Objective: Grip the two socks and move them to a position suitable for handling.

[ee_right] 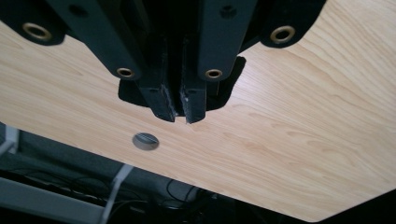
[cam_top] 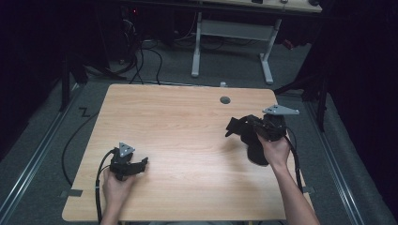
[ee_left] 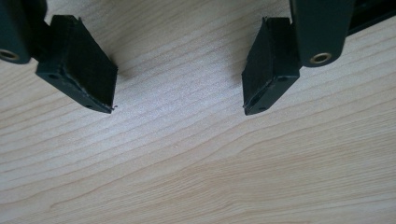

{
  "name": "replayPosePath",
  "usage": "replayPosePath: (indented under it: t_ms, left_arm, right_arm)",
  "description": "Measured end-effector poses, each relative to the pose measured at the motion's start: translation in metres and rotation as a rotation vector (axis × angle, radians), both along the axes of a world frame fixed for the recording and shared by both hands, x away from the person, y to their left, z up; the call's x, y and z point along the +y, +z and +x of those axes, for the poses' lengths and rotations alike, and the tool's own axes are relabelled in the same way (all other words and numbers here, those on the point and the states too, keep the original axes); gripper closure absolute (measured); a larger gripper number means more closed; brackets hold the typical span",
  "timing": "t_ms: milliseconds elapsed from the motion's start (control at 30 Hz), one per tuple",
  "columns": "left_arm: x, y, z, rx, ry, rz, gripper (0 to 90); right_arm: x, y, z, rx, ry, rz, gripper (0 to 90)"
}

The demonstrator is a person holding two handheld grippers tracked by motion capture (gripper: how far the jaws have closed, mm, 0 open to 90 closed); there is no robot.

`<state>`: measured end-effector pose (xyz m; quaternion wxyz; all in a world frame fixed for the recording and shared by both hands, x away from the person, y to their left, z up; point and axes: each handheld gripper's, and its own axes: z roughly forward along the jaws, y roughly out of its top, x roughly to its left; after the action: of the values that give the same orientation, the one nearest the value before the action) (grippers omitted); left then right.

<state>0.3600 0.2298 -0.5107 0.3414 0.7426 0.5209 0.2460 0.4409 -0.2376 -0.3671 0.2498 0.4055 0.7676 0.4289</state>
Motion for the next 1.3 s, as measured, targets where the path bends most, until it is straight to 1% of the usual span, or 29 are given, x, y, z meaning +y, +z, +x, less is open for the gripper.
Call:
replayPosePath:
  t_ms: [233, 433, 700, 767, 967, 1100, 1167, 1233, 1300]
  left_arm:
    - [0.000, 0.000, 0.000, 0.000, 0.000, 0.000, 27.0]
    - [0.000, 0.000, 0.000, -0.001, 0.000, 0.003, 26.8]
    - [0.000, 0.000, 0.000, -0.001, 0.000, 0.003, 26.8]
    - [0.000, 0.000, 0.000, -0.001, 0.000, 0.003, 26.8]
    - [0.000, 0.000, 0.000, -0.001, 0.000, 0.003, 26.8]
    - [0.000, 0.000, 0.000, -0.001, 0.000, 0.001, 27.0]
    - [0.000, 0.000, 0.000, -0.001, 0.000, 0.001, 27.0]
    - [0.000, 0.000, 0.000, 0.000, 0.000, 0.001, 27.0]
    - [0.000, 0.000, 0.000, -0.001, 0.000, 0.001, 27.0]
  right_arm:
    - [0.019, 0.006, -0.003, -0.006, 0.053, -0.005, 84.2]
    - [0.037, 0.003, -0.002, 0.008, 0.098, 0.007, 84.1]
    - [0.060, -0.001, 0.002, 0.022, 0.137, -0.006, 84.0]
    - [0.065, -0.003, 0.004, 0.021, 0.143, -0.012, 84.0]
    - [0.084, -0.013, 0.011, 0.047, 0.156, -0.016, 83.9]
    - [0.096, -0.021, 0.017, 0.059, 0.167, -0.037, 83.9]
    - [0.102, -0.025, 0.021, 0.065, 0.163, -0.042, 83.9]
    - [0.106, -0.029, 0.025, 0.069, 0.156, -0.032, 83.9]
    - [0.109, -0.029, 0.028, 0.061, 0.148, -0.021, 83.9]
